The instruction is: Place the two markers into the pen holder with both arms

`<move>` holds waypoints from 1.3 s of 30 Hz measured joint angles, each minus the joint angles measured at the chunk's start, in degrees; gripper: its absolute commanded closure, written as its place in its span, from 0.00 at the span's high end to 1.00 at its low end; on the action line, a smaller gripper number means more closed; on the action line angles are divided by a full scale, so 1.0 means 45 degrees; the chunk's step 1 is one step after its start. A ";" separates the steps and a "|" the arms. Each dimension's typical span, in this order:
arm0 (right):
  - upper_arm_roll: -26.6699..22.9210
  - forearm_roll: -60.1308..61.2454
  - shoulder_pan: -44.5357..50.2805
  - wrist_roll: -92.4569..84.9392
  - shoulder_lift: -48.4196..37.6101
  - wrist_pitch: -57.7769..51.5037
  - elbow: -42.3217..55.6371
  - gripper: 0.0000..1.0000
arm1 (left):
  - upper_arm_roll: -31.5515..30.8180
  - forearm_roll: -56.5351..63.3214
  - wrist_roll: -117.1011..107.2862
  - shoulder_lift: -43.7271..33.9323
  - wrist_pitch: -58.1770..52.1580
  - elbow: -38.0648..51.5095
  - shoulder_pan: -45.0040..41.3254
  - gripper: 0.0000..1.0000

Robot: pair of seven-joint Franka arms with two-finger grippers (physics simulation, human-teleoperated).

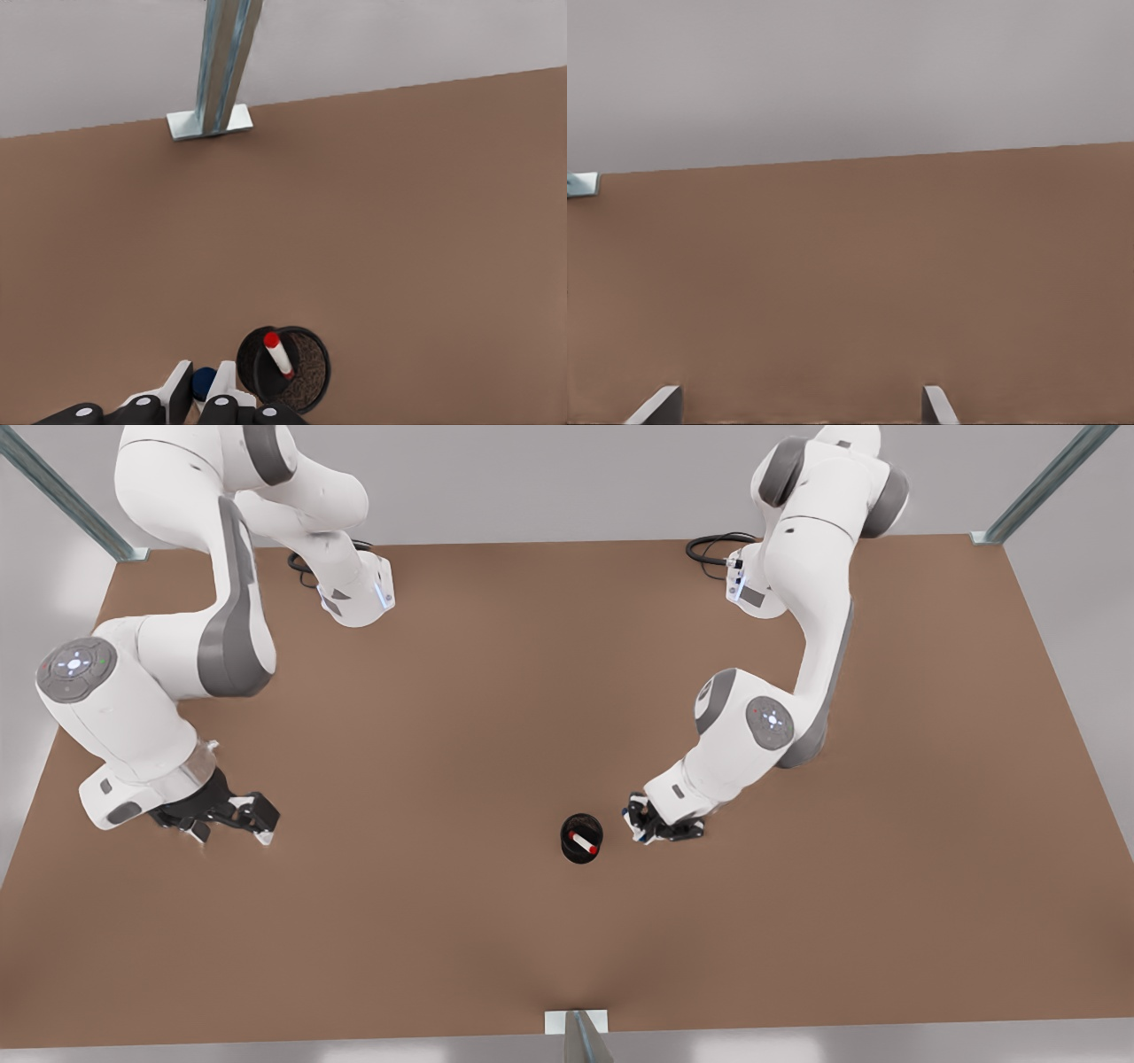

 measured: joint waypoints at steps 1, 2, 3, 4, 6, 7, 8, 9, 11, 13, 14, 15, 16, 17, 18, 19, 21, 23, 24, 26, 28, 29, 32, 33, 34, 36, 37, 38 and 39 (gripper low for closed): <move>-0.0010 0.0077 0.0061 -0.0052 -0.0006 -0.0495 0.0050 1.00 | 0.0004 -0.0001 -0.0371 0.0189 0.0460 0.0066 -0.0234 0.21; -0.0007 0.0137 0.0106 -0.0101 -0.0009 -0.0913 0.0068 1.00 | 0.0004 -0.0006 -0.0727 0.0351 0.0887 0.0101 -0.0348 0.21; -0.0003 0.0178 0.0132 -0.0148 0.0001 -0.1247 0.0081 1.00 | 0.0012 -0.0011 -0.1081 0.0506 0.1309 0.0119 -0.0449 0.21; -0.0011 0.0207 0.0091 -0.0193 0.0016 -0.1480 0.0092 1.00 | 0.0019 -0.0015 -0.1434 0.0629 0.1709 0.0123 -0.0567 0.21; -0.0076 0.0271 -0.0022 -0.0277 0.0040 -0.1834 0.0107 1.00 | 0.0025 -0.0028 -0.2086 0.0769 0.2338 0.0071 -0.0655 0.21; -0.0098 0.0298 -0.0142 -0.0321 0.0071 -0.1954 0.0110 1.00 | 0.0027 -0.0041 -0.2380 0.0792 0.2581 -0.0006 -0.0662 0.21; -0.0095 0.0325 -0.0277 -0.0365 0.0099 -0.2048 0.0092 1.00 | 0.0028 -0.0051 -0.2652 0.0805 0.2787 -0.0117 -0.0659 0.21; -0.0076 0.0344 -0.0397 -0.0408 0.0114 -0.2129 0.0083 1.00 | 0.0028 -0.0060 -0.2892 0.0811 0.2955 -0.0254 -0.0645 0.21; -0.0051 0.0370 -0.0469 -0.0487 0.0125 -0.2256 0.0076 1.00 | 0.0029 -0.0075 -0.3314 0.0817 0.3209 -0.0561 -0.0652 0.21; -0.0043 0.0384 -0.0477 -0.0558 0.0128 -0.2346 0.0074 1.00 | 0.0029 -0.0087 -0.3676 0.0796 0.3379 -0.0783 -0.0676 0.21; -0.0042 0.0389 -0.0477 -0.0590 0.0128 -0.2381 0.0074 1.00 | 0.0029 -0.0092 -0.3839 0.0779 0.3440 -0.0862 -0.0693 0.21; -0.0041 0.0393 -0.0478 -0.0621 0.0128 -0.2411 0.0074 1.00 | 0.0030 -0.0096 -0.3993 0.0784 0.3492 -0.0905 -0.0737 0.21; -0.0041 0.0396 -0.0478 -0.0651 0.0128 -0.2436 0.0074 1.00 | 0.0029 -0.0099 -0.4137 0.0791 0.3536 -0.0930 -0.0786 0.21; -0.0041 0.0398 -0.0478 -0.0678 0.0128 -0.2457 0.0074 1.00 | 0.0029 -0.0099 -0.4274 0.0795 0.3573 -0.0947 -0.0813 0.21; -0.0040 0.0399 -0.0483 -0.0704 0.0129 -0.2475 0.0081 1.00 | 0.0029 -0.0097 -0.4402 0.0804 0.3604 -0.0961 -0.0826 0.21; -0.0041 0.0400 -0.0491 -0.0729 0.0128 -0.2491 0.0087 1.00 | 0.0029 -0.0097 -0.4521 0.0810 0.3630 -0.0975 -0.0841 0.21; -0.0041 0.0402 -0.0497 -0.0774 0.0128 -0.2514 0.0092 1.00 | 0.0029 -0.0097 -0.4735 0.0841 0.3671 -0.1050 -0.0931 0.21; -0.0033 0.0403 -0.0489 -0.0814 0.0128 -0.2531 0.0093 1.00 | 0.0032 -0.0014 -0.4916 0.0891 0.3700 -0.1089 -0.0947 0.21; -0.0027 0.0403 -0.0482 -0.0832 0.0128 -0.2538 0.0093 1.00 | 0.0038 0.0033 -0.4999 0.0903 0.3711 -0.1105 -0.0934 0.21; -0.0022 0.0404 -0.0482 -0.0864 0.0128 -0.2548 0.0093 1.00 | 0.0056 0.0102 -0.5141 0.0912 0.3728 -0.1178 -0.0890 0.21; -0.0022 0.0404 -0.0481 -0.0893 0.0128 -0.2556 0.0093 1.00 | 0.0128 0.0141 -0.5261 0.0906 0.3740 -0.1232 -0.0876 0.21; -0.0021 0.0405 -0.0479 -0.0907 0.0128 -0.2559 0.0093 1.00 | 0.0146 0.0153 -0.5315 0.0888 0.3745 -0.1308 -0.0875 0.21; -0.0021 0.0408 -0.0478 -0.0943 0.0128 -0.2565 0.0093 1.00 | 0.0211 0.0296 -0.5460 0.0814 0.3755 -0.1559 -0.0890 0.21; -0.0021 0.0408 -0.0478 -0.0954 0.0128 -0.2566 0.0093 1.00 | 0.0217 0.0363 -0.5504 0.0806 0.3757 -0.1617 -0.0908 0.21; -0.0021 0.0410 -0.0478 -0.0964 0.0128 -0.2568 0.0093 1.00 | 0.0220 0.0417 -0.5542 0.0802 0.3759 -0.1651 -0.0928 0.24; -0.0021 0.0411 -0.0478 -0.0983 0.0128 -0.2570 0.0093 1.00 | 0.0218 0.0420 -0.5545 0.0823 0.3765 -0.1676 -0.0974 0.50; -0.0021 0.0412 -0.0478 -0.0991 0.0128 -0.2570 0.0093 1.00 | 0.0214 0.0370 -0.5497 0.0840 0.3777 -0.1680 -0.1013 0.75; -0.0021 0.0412 -0.0478 -0.0999 0.0128 -0.2571 0.0093 1.00 | 0.0209 0.0282 -0.5405 0.0850 0.3797 -0.1682 -0.1061 1.00; -0.0021 0.0411 -0.0479 -0.1007 0.0128 -0.2572 0.0093 1.00 | 0.0207 0.0159 -0.5268 0.0854 0.3824 -0.1683 -0.1117 1.00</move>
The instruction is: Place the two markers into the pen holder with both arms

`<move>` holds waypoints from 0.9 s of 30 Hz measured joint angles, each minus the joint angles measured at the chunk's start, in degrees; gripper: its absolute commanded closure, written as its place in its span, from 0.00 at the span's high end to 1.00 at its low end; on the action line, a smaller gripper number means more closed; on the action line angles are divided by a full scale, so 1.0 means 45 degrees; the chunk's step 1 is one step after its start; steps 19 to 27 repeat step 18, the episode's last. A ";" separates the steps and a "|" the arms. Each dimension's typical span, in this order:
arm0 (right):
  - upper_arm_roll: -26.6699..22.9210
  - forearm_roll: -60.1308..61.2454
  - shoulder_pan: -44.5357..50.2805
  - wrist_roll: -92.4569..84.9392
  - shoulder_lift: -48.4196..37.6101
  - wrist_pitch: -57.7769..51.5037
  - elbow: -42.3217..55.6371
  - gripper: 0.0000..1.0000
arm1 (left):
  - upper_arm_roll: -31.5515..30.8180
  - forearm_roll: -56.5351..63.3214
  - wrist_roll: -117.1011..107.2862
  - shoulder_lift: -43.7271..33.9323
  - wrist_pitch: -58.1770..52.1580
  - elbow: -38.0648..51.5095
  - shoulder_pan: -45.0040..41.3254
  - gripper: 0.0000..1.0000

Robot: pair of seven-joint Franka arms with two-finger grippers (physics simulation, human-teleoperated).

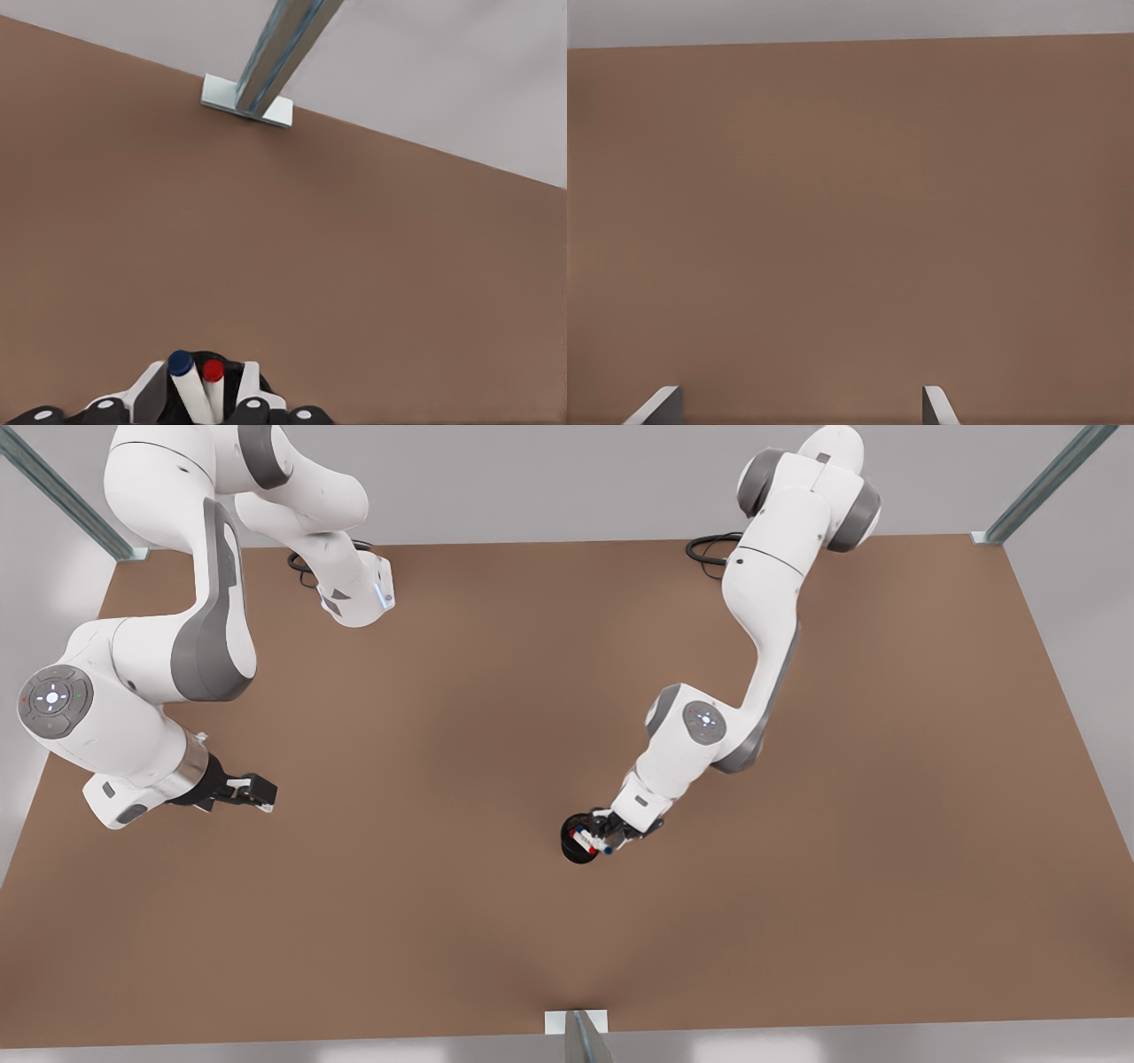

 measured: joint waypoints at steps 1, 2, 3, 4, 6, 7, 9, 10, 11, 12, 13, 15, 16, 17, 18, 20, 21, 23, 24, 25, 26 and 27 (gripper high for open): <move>0.0000 -0.0002 -0.0008 -0.0007 0.0000 0.0000 0.0000 1.00 | -0.0006 -0.0113 0.0149 0.0000 0.0024 -0.0001 -0.0032 1.00; 0.0000 -0.0003 -0.0015 -0.0014 0.0000 -0.0001 0.0000 1.00 | -0.0007 -0.0163 0.0257 -0.0030 0.0028 -0.0002 -0.0038 1.00; 0.0000 -0.0004 -0.0017 -0.0021 0.0000 -0.0001 0.0000 1.00 | 0.0092 -0.0169 0.0328 -0.0192 -0.0098 -0.0002 -0.0018 1.00; 0.0000 -0.0005 -0.0018 -0.0027 0.0000 -0.0001 0.0000 1.00 | 0.0397 -0.0141 0.0370 -0.0496 -0.0413 0.0009 0.0000 1.00; 0.0000 -0.0005 -0.0019 -0.0040 0.0000 -0.0005 0.0000 1.00 | 0.1615 0.0209 0.0437 -0.1379 -0.1697 0.0119 0.0029 1.00; 0.0000 -0.0005 -0.0019 -0.0046 0.0000 -0.0008 0.0000 1.00 | 0.2458 0.0493 0.0533 -0.1884 -0.2636 0.0219 0.0034 1.00; 0.0000 -0.0006 -0.0016 -0.0055 0.0000 -0.0012 0.0000 1.00 | 0.4274 0.0952 0.0954 -0.2669 -0.4787 0.0645 0.0081 1.00; 0.0000 -0.0007 -0.0008 -0.0060 0.0000 -0.0013 0.0000 1.00 | 0.4295 0.1139 0.1192 -0.3153 -0.5865 0.0901 0.0731 1.00; 0.0000 -0.0007 -0.0002 -0.0064 0.0000 -0.0015 0.0000 1.00 | 0.2881 0.1697 0.1414 -0.3770 -0.6871 0.1010 0.2346 1.00; 0.0000 -0.0007 0.0000 -0.0068 0.0000 -0.0016 0.0000 1.00 | 0.1468 0.2375 0.1625 -0.4392 -0.7832 0.1023 0.3792 1.00; 0.0000 -0.0007 0.0001 -0.0071 0.0000 -0.0017 0.0000 1.00 | 0.0708 0.2914 0.1823 -0.4851 -0.8727 0.0991 0.4613 1.00; 0.0000 -0.0007 -0.0001 -0.0079 0.0000 -0.0019 0.0000 1.00 | 0.0116 0.3641 0.2184 -0.5229 -1.0125 0.0952 0.5139 1.00; 0.0000 -0.0007 -0.0004 -0.0083 0.0000 -0.0019 0.0000 1.00 | 0.0008 0.3872 0.2351 -0.5260 -1.0669 0.0945 0.5177 1.00; 0.0000 -0.0007 -0.0011 -0.0085 0.0000 -0.0020 0.0000 1.00 | -0.0047 0.4040 0.2509 -0.5247 -1.1138 0.0945 0.5194 1.00; 0.0000 -0.0007 -0.0016 -0.0089 0.0000 -0.0020 0.0003 1.00 | -0.0075 0.4171 0.2659 -0.5226 -1.1542 0.0979 0.5205 1.00; 0.0000 -0.0007 -0.0016 -0.0089 0.0000 -0.0020 0.0003 1.00 | -0.0075 0.4171 0.2659 -0.5226 -1.1542 0.0979 0.5205 1.00; 0.0000 -0.0007 -0.0016 -0.0089 0.0000 -0.0020 0.0003 1.00 | -0.0075 0.4171 0.2659 -0.5226 -1.1542 0.0979 0.5205 1.00; 0.0000 -0.0007 -0.0016 -0.0089 0.0000 -0.0020 0.0003 1.00 | -0.0075 0.4171 0.2659 -0.5226 -1.1542 0.0979 0.5205 1.00; 0.0000 -0.0007 -0.0016 -0.0089 0.0000 -0.0020 0.0003 1.00 | -0.0075 0.4171 0.2659 -0.5226 -1.1542 0.0979 0.5205 1.00; 0.0000 -0.0007 -0.0016 -0.0089 0.0000 -0.0020 0.0003 1.00 | -0.0075 0.4171 0.2659 -0.5226 -1.1542 0.0979 0.5205 1.00; 0.0000 -0.0007 -0.0016 -0.0089 0.0000 -0.0020 0.0003 1.00 | -0.0075 0.4171 0.2659 -0.5226 -1.1542 0.0979 0.5205 1.00; 0.0000 -0.0007 -0.0016 -0.0089 0.0000 -0.0020 0.0003 1.00 | -0.0075 0.4171 0.2659 -0.5226 -1.1542 0.0979 0.5205 1.00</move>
